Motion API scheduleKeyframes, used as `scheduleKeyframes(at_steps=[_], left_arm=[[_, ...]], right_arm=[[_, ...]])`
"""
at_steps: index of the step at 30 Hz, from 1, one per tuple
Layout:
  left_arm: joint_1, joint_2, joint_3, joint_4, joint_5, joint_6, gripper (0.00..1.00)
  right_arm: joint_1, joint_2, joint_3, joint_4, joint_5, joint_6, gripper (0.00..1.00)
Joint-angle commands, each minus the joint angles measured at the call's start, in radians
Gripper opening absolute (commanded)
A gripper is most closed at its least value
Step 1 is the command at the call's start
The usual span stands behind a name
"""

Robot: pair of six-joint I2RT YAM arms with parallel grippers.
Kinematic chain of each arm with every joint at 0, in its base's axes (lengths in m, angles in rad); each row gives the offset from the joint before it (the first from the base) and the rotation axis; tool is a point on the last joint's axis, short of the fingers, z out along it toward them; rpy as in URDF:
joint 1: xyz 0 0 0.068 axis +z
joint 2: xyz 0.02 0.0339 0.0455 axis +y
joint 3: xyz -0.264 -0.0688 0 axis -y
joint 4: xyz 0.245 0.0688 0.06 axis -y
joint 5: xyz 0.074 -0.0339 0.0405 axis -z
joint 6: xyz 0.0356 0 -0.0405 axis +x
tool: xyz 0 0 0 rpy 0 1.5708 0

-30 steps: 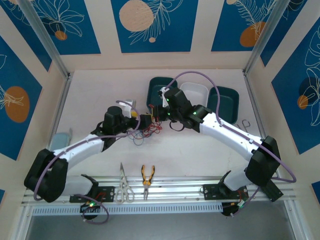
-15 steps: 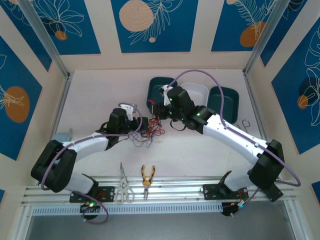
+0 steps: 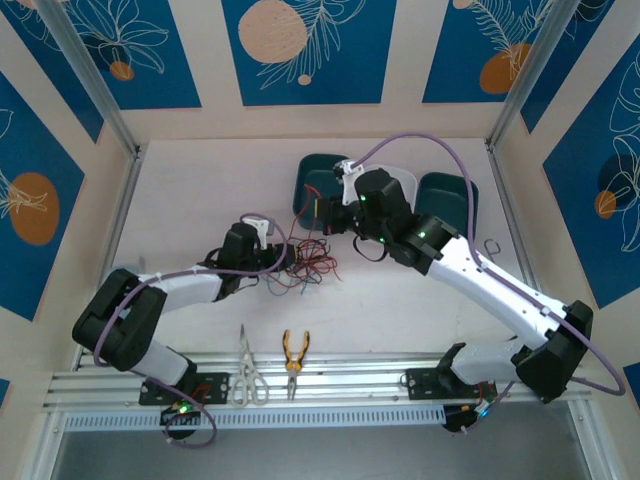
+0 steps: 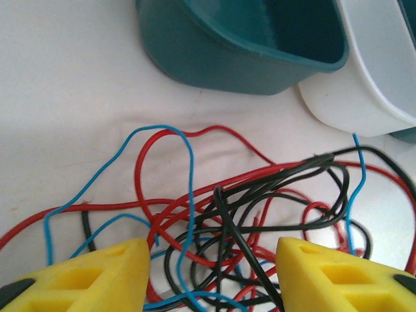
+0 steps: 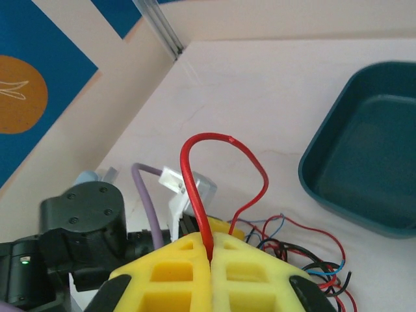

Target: Untangle the cables

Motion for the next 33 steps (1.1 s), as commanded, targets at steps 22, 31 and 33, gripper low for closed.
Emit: scheduleKeyframes(at_steps=[22,31,33], left_arm=[[-0.007,0.017,-0.037,0.003,-0.010,-0.012,0.52],[-0.007,-0.003,-0.036,-0.024,-0.019,-0.001,0.50],[-0.006,-0.007,-0.039,-0.025,-0.020,-0.001,0.50]], right_arm=[[0.009,-0.102,0.238,-0.025,0.021,-0.186,0.00],[0.010,-0.085,0.402,-0.142,0.098,-0.255,0.00],[0.009,-0.081,0.438,-0.160,0.108,-0.273,0.00]])
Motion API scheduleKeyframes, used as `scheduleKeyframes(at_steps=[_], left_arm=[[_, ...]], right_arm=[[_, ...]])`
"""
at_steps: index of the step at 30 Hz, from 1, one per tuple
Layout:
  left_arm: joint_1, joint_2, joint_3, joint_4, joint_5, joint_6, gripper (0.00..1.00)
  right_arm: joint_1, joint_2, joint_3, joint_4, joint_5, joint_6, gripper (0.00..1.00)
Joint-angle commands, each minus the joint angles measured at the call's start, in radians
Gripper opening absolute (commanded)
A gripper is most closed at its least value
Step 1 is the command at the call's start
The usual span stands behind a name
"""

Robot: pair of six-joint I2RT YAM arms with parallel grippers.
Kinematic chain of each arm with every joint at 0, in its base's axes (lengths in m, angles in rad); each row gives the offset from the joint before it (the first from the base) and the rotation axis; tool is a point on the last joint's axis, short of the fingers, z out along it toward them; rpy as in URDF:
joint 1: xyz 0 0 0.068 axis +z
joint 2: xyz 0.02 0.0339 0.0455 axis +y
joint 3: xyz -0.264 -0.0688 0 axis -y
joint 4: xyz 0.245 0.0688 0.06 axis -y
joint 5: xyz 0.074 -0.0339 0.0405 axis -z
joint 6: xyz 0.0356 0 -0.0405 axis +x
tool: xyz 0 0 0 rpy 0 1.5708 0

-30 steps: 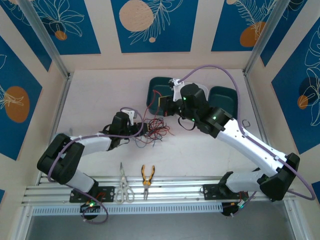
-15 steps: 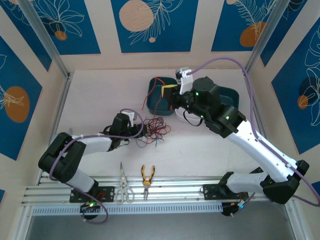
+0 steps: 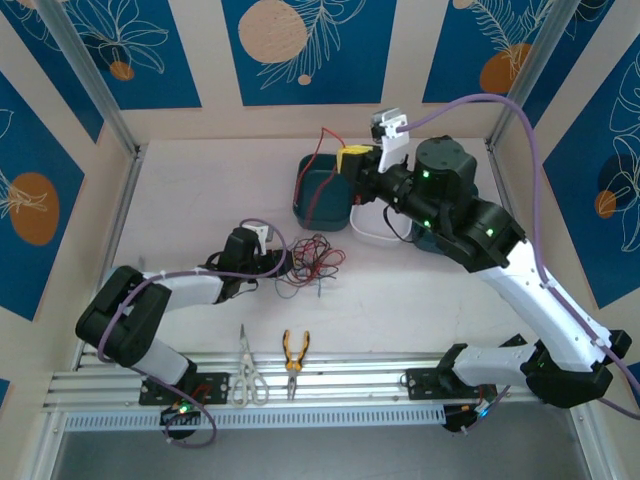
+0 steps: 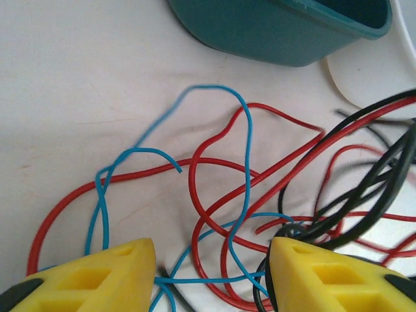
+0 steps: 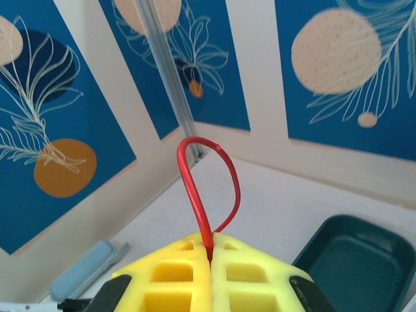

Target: Untangle the cables

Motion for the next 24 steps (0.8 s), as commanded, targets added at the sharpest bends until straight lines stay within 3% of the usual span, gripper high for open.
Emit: scheduleKeyframes(at_steps=[1,10,15,20,24], left_arm=[[-0.006,-0.027,-0.011,-0.026,-0.019,0.020,0.50],[-0.007,-0.059,-0.020,-0.048,-0.030,0.038,0.50],[-0.007,-0.102,-0.030,-0.070,-0.045,0.055,0.51],[-0.009,-0.180,-0.033,-0.115,-0.062,0.063,0.61],[-0.008,-0.253,-0.020,-0.159,-0.088,0.070,0.76]], right_arm=[[0.005,-0.012,0.075,-0.032,0.049,-0.053,0.00],[0.004,0.022,0.224,-0.100,0.101,-0.117,0.00],[-0.005,0.049,0.295,-0.148,0.214,-0.143,0.00],[-0.072,0.045,0.289,-0.186,0.306,-0.133,0.00],[-0.190,0.042,0.276,-0.243,0.279,-0.075,0.00]])
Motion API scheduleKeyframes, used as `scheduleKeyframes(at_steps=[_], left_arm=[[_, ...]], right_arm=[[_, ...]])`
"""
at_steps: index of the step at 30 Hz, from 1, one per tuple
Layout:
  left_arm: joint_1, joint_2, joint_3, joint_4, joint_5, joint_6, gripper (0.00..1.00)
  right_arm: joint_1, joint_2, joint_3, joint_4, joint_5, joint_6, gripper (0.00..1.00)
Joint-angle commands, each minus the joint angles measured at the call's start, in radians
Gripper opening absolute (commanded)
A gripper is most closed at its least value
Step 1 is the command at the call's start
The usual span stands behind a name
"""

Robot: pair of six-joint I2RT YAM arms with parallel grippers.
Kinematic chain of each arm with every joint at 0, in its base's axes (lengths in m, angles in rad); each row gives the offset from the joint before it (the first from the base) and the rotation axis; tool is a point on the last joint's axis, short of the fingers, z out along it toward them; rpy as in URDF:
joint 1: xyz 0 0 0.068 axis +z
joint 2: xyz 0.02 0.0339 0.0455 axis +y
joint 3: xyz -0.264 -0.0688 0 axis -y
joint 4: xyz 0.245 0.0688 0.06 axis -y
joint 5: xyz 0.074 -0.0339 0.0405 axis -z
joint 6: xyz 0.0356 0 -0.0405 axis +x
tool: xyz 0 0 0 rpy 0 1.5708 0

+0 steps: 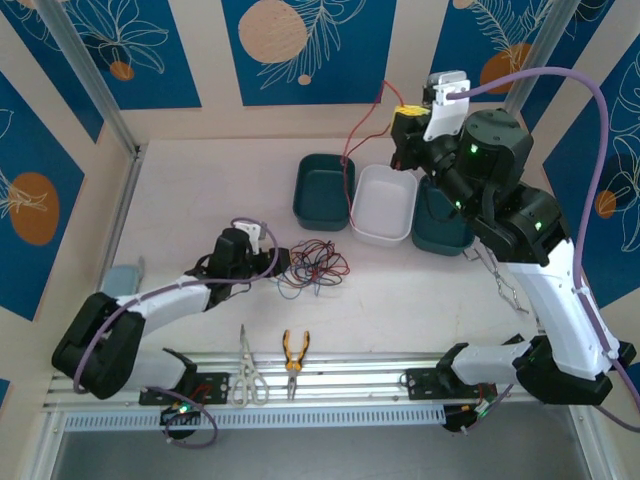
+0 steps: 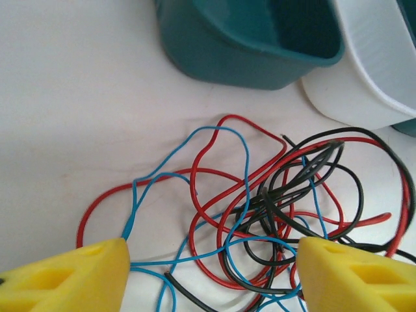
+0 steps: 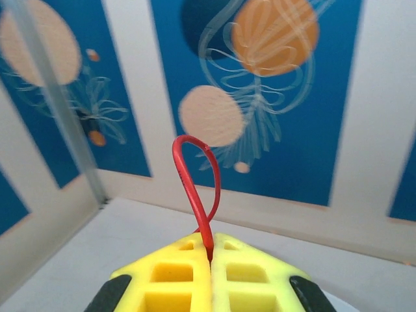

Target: Untangle the cables

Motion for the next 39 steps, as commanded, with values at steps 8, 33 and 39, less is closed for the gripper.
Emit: scheduleKeyframes(at_steps=[8,33,39], left_arm=[[-0.006,-0.157,0.046,-0.130,-0.095,0.069,1.00],[-0.006,-0.169,0.065,-0.166,-0.146,0.069,1.00],[-0.006,-0.163,0.066,-0.170,-0.144,0.063,1.00]], right_arm=[[-0.368,-0.019,-0.115,-0.080,-0.118,0.143,0.00],[-0.727,-0.018,-0.444,0.119,-0.259,0.185,0.00],[-0.765,0.012,-0.517,0.136,-0.273,0.199,0.00]])
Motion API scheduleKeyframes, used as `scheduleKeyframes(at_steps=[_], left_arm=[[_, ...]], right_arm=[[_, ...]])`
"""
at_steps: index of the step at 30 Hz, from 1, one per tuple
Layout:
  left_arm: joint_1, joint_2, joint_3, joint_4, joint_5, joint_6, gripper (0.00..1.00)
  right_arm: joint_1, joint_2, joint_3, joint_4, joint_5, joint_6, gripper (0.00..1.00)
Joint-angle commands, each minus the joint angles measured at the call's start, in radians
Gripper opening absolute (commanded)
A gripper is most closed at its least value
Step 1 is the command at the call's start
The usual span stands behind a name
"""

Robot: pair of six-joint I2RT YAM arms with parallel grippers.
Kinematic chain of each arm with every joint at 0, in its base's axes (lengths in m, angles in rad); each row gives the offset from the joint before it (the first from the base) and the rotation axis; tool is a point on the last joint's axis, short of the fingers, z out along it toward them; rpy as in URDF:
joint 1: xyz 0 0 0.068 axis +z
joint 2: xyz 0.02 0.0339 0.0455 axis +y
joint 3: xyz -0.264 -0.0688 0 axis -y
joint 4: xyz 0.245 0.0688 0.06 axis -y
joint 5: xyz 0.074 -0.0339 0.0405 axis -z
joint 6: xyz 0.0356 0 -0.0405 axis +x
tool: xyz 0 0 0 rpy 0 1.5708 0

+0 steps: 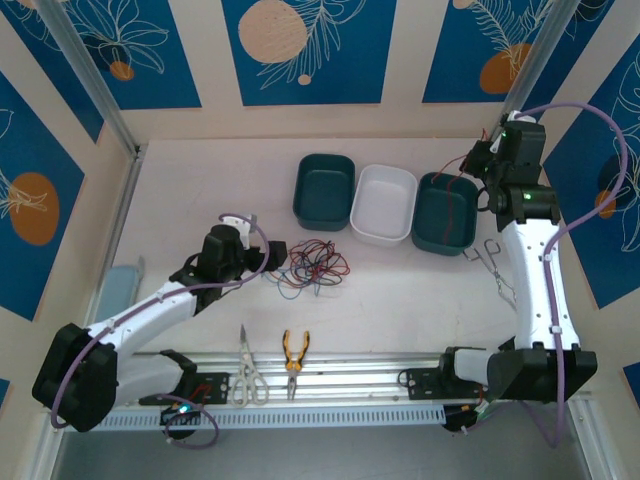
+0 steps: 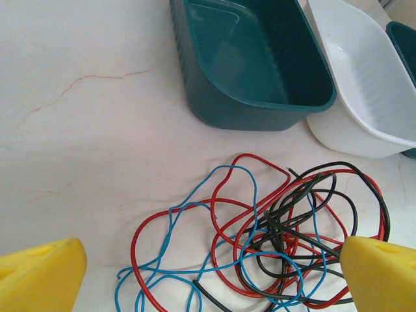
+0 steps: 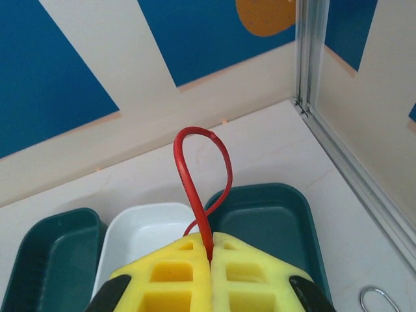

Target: Untangle the cables

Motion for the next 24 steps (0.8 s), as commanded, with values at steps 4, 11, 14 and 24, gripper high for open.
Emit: scheduleKeyframes(at_steps=[4,11,14,24], left_arm=[[-0.005,0.008,0.032,-0.019,-0.016,-0.015,1.00],[-0.004,0.025,0.036,-0.004,-0.003,-0.012,1.00],[-0.005,0.031,0.034,0.002,0.001,-0.011,1.00],[-0.005,0.039,0.019,0.026,-0.015,-0.015,1.00]], right_arm=[[-0.033,0.044,-0.051,-0.003,0.005,0.042,0.00],[-0.071,0.091,-0.092,-0.088,0.079,0.084,0.00],[-0.092,0.120,-0.113,-0.106,0.078,0.099,0.00],[-0.084,0.288,-0.139,-0.083,-0.010,0.073,0.00]])
